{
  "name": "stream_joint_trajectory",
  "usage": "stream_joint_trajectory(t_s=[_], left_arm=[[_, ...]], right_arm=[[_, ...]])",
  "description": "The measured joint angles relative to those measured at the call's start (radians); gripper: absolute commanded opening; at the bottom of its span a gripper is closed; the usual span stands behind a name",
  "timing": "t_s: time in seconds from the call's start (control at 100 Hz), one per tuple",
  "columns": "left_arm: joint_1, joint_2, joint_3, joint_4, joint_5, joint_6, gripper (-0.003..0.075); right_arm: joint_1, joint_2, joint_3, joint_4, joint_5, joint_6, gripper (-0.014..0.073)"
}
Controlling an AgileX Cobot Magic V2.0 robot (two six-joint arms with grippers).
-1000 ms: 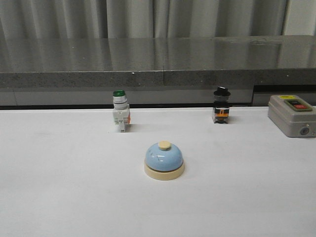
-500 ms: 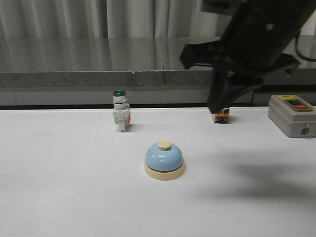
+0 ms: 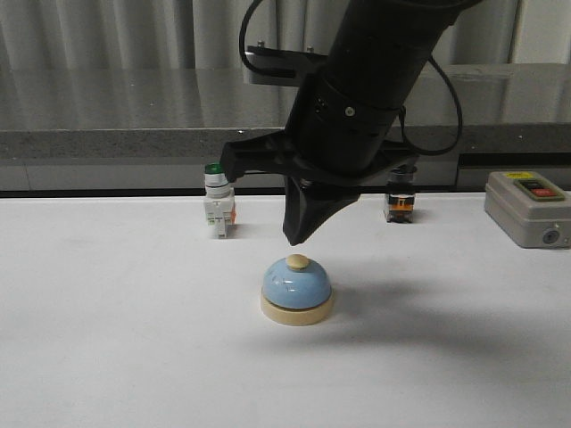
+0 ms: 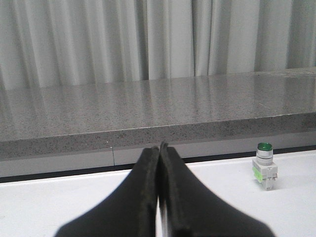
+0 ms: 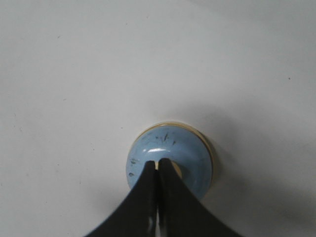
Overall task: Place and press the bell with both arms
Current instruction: 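Move the closed right gripper over the bell and press its button, then raise the right gripper off the bell and withdraw it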
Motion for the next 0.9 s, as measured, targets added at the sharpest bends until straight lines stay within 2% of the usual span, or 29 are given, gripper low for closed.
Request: stream_joint_trajectory(t_s=[0.62, 0.9], left_arm=[[0.000, 0.000, 0.000, 0.000, 0.000, 0.000, -0.0021], [0.000, 0.000, 0.000, 0.000, 0.000, 0.000, -0.0021]], right_arm=[[0.000, 0.046, -0.006, 0.000, 0.002, 0.000, -0.0064], [-0.010, -0.084, -0.006, -0.048, 0.018, 0.000, -0.0064]])
